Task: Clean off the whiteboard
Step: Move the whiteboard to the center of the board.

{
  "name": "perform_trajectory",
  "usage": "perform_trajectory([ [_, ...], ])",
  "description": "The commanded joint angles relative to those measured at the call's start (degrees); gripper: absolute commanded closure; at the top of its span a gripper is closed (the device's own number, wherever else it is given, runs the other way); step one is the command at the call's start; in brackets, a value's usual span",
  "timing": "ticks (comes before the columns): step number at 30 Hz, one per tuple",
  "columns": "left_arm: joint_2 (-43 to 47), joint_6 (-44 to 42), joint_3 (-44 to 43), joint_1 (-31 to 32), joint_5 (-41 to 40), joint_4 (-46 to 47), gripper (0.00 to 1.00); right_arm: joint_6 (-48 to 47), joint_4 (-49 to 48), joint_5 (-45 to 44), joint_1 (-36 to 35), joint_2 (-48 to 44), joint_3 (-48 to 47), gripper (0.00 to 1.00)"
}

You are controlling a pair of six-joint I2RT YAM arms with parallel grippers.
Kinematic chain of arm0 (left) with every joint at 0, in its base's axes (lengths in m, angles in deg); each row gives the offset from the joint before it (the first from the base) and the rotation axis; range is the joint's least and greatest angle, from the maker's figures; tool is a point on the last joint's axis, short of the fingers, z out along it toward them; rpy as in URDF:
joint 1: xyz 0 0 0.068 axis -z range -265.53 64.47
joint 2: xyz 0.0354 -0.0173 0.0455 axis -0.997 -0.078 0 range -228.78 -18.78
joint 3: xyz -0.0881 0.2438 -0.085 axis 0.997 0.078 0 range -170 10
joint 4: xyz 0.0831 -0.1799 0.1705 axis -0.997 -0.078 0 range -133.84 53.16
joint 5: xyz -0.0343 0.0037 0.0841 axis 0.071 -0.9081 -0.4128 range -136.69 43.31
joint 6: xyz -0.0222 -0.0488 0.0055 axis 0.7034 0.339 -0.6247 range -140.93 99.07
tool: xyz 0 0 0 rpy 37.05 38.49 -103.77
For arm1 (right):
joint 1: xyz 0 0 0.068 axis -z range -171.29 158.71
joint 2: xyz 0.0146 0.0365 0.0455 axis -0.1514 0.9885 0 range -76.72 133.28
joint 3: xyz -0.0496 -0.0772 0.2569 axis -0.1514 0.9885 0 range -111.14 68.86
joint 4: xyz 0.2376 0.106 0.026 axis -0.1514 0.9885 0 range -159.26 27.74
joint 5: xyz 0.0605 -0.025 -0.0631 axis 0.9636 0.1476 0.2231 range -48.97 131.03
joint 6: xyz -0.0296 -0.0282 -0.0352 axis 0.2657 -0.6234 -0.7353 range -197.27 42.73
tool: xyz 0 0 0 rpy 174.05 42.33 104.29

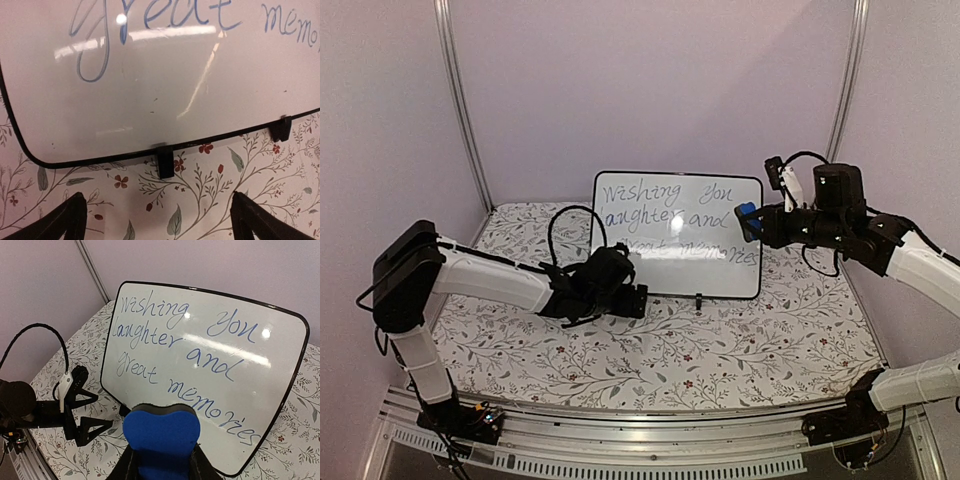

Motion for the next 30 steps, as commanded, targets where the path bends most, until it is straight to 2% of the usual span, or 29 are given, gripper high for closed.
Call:
perform_trajectory([
  [1, 3.27, -0.17, 2.0, -3.42, 1.97, 4.57, 0.0, -0.02, -0.8, 0.91, 0.17, 0.27, 0.24, 0.83],
  [12, 4.09, -0.77, 1.1, -4.86, -1.06, 4.55, 0.0, -1.46, -0.99, -0.2, 0.15, -0.17, 0.55, 0.84],
  [17, 5.73, 0.53, 4.83, -5.09, -3.81, 8.57, 0.0, -1.85, -0.89, -0.98, 0.14, -0.4, 0.27, 0.84],
  [26, 5.72, -2.51, 11.93, -5.43, 0.29, 18.73, 0.01, -1.89, -0.64, -2.84, 0.15, -0.56, 0.47, 0.84],
  [30, 1.84, -4.62, 9.98, -4.83, 0.95, 19.41, 0.07, -1.65, -1.2, -3.81, 0.13, -1.81, 2.15, 0.84],
])
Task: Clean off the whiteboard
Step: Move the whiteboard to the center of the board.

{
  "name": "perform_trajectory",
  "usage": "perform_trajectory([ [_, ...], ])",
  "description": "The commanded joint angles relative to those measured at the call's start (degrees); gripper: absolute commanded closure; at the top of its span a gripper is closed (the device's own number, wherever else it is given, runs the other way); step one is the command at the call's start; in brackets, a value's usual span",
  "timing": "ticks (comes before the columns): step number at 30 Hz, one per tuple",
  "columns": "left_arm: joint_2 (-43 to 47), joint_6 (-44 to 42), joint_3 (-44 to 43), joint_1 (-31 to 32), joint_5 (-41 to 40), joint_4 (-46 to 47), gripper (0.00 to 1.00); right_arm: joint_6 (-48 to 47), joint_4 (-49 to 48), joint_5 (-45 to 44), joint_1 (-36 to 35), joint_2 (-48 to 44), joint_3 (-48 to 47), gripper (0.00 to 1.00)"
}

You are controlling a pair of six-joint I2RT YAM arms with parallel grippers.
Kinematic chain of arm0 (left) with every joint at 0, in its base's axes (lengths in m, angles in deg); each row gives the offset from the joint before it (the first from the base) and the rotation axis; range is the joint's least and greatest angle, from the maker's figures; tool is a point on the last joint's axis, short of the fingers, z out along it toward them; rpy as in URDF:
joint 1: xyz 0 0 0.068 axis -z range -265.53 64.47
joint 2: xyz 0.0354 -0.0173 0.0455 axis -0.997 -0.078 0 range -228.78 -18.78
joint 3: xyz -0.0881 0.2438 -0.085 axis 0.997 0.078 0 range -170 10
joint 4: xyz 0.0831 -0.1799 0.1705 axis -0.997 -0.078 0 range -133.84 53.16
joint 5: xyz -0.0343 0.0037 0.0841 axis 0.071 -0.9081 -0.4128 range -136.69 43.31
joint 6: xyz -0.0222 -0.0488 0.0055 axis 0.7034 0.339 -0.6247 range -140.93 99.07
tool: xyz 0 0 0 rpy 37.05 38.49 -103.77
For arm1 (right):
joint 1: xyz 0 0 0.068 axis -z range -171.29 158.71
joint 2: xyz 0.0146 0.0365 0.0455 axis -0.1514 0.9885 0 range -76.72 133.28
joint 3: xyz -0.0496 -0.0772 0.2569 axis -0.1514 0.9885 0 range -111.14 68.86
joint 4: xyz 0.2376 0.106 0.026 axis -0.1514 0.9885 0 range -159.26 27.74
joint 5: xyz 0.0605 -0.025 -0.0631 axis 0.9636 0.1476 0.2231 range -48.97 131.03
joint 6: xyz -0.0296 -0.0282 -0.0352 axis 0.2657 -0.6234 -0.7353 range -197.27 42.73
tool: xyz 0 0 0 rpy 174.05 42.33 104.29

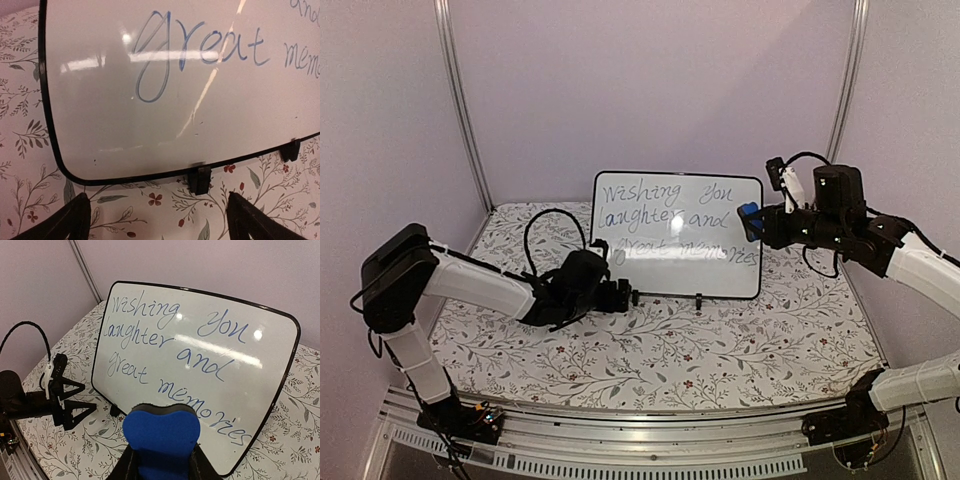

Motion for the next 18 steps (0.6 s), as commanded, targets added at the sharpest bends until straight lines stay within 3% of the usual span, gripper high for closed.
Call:
perform_trajectory([
  [1, -4.31, -3.2, -1.96, 0.54, 1.43, 4.19, 0.09, -0.33, -1.4, -2.11, 0.15, -2.01, 2.36, 0.84],
  [13, -10.7, -2.11, -7.5, 3.3, 3.79, 6.65, 0.29, -0.15, 1.61, -4.41, 0.13, -3.44, 2.22, 0.84],
  [18, -14.75, -0.05, -12.9, 4.42, 1.56, 0.91, 0.42, -0.56, 1.9, -4.56, 0.1, -4.66, 1.99, 0.83],
])
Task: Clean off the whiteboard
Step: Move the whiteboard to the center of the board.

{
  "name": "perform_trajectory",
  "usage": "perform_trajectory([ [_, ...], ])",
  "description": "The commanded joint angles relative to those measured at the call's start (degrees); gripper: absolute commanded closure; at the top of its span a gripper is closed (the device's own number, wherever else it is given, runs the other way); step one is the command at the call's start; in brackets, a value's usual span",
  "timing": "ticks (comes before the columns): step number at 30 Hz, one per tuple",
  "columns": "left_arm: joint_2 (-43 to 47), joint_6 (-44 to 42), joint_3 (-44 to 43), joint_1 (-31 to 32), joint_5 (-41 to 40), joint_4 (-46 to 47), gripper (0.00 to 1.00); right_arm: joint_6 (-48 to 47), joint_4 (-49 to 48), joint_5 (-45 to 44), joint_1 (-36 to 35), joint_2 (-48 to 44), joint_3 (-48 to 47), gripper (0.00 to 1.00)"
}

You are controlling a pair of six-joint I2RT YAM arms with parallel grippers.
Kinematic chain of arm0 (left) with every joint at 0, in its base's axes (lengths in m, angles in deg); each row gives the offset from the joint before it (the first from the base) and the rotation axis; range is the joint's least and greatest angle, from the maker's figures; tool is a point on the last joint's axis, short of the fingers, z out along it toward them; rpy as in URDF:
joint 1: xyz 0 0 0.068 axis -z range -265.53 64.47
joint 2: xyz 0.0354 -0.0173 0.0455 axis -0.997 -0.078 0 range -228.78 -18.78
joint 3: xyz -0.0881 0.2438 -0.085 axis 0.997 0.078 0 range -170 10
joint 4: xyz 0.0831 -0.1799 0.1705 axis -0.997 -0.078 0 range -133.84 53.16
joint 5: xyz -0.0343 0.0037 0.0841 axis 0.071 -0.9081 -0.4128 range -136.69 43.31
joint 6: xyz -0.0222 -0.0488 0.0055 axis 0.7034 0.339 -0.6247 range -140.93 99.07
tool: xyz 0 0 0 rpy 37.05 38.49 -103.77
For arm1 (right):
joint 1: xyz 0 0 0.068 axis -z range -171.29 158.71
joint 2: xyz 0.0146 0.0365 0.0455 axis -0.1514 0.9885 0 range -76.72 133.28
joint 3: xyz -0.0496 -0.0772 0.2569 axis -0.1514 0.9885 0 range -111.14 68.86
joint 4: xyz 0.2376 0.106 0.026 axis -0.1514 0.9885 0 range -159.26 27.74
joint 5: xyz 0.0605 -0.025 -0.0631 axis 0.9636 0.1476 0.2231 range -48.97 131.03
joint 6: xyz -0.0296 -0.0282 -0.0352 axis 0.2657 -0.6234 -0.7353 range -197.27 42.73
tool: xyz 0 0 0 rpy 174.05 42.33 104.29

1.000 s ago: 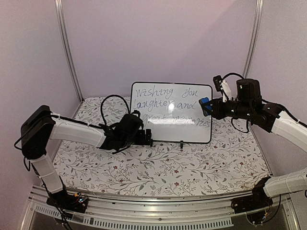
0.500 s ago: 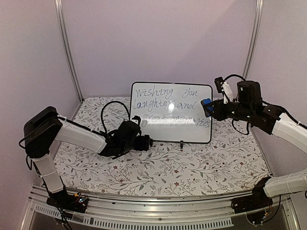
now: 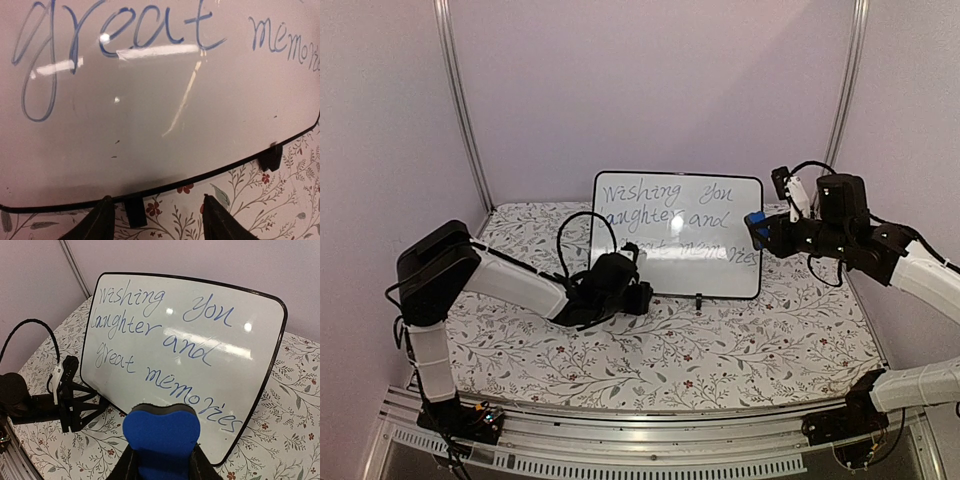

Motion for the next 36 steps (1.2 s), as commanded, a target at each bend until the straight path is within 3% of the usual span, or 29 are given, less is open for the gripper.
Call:
perform_trajectory([
  [1, -4.05, 2.01, -4.92, 1.31, -1.88, -3.94, 0.44, -0.6, 0.9, -1.24, 0.14, -2.18, -1.31, 0.83],
  [4, -5.32, 3.5, -6.29, 1.45, -2.56, -5.5, 0.49, -0.86, 0.98, -1.45, 0.15, -2.88, -1.23, 0.83],
  [23, -3.18, 9.22, -3.46, 3.86, -5.71, -9.68, 0.56, -0.49, 0.55, -0.36, 0.12, -3.36, -0.35, 0.83],
  [36, -7.9, 9.14, -9.07, 3.9, -9.11, -12.84, 0.65, -0.53, 0.87, -0.06, 0.14, -3.25, -0.79, 0.82],
])
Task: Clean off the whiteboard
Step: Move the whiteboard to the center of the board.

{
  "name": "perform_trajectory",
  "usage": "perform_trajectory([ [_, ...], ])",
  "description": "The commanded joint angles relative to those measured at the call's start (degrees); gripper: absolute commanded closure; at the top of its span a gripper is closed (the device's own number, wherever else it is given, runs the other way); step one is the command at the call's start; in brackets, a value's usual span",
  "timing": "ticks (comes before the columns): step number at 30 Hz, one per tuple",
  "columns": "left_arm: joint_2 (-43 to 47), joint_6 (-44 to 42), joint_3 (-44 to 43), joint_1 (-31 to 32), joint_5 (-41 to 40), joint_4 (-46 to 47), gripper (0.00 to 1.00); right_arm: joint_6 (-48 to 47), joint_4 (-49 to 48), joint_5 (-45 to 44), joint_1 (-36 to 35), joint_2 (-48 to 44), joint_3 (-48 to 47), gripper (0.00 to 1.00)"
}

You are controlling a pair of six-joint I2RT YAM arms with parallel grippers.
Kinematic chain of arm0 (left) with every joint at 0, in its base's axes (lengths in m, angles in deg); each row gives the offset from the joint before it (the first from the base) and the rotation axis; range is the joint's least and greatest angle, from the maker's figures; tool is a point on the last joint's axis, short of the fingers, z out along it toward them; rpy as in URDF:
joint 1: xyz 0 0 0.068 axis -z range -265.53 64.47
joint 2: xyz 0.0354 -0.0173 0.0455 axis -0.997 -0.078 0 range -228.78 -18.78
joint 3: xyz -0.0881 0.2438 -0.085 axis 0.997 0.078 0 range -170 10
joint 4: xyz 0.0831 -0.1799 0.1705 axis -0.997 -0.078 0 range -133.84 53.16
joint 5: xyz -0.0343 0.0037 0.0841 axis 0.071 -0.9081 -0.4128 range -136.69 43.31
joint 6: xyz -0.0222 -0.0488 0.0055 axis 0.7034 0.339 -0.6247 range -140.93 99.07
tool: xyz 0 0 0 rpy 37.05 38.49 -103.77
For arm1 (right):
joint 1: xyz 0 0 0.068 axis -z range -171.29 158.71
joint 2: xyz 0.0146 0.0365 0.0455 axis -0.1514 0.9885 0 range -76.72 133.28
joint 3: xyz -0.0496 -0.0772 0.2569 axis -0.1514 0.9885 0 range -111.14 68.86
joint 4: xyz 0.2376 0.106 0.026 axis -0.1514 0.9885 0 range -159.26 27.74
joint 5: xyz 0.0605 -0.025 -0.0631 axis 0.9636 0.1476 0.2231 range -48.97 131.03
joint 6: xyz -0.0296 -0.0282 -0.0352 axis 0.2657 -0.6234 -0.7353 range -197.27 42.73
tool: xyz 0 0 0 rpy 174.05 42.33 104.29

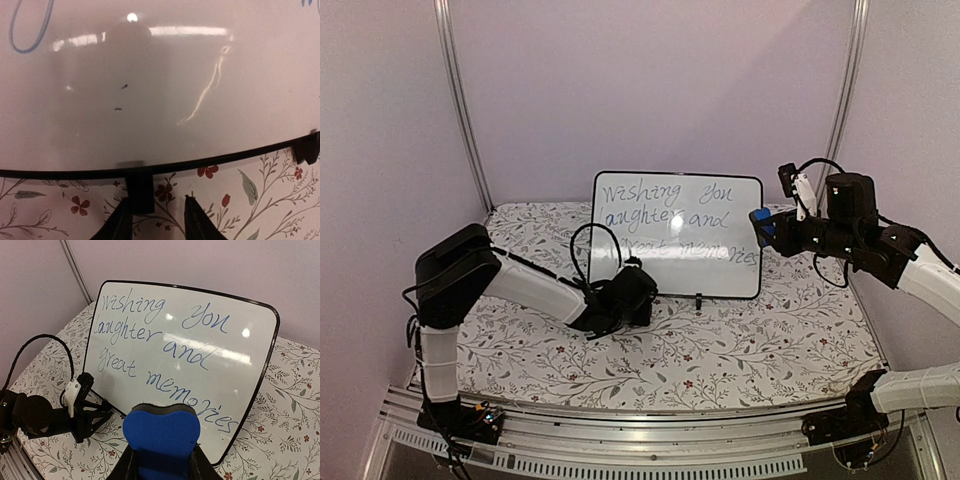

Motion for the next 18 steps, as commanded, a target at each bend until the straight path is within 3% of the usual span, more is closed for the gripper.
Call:
perform_trajectory([
  [1, -2.31, 0.32, -2.89, 0.27, -2.23, -2.04, 0.65, -0.15, 0.03, 0.3, 0.14, -0.37, -0.91, 0.82],
  [10, -4.3, 0.63, -5.16, 0.09, -1.48, -3.17, 0.78, -0.69, 0.04, 0.7, 0.15, 0.01, -1.73, 0.82],
  [18, -4.53, 3.53, -7.04, 1.46, -2.72, -8.65, 0.99, -0.19, 0.07, 1.38, 0.15, -0.74, -0.72, 0.82],
])
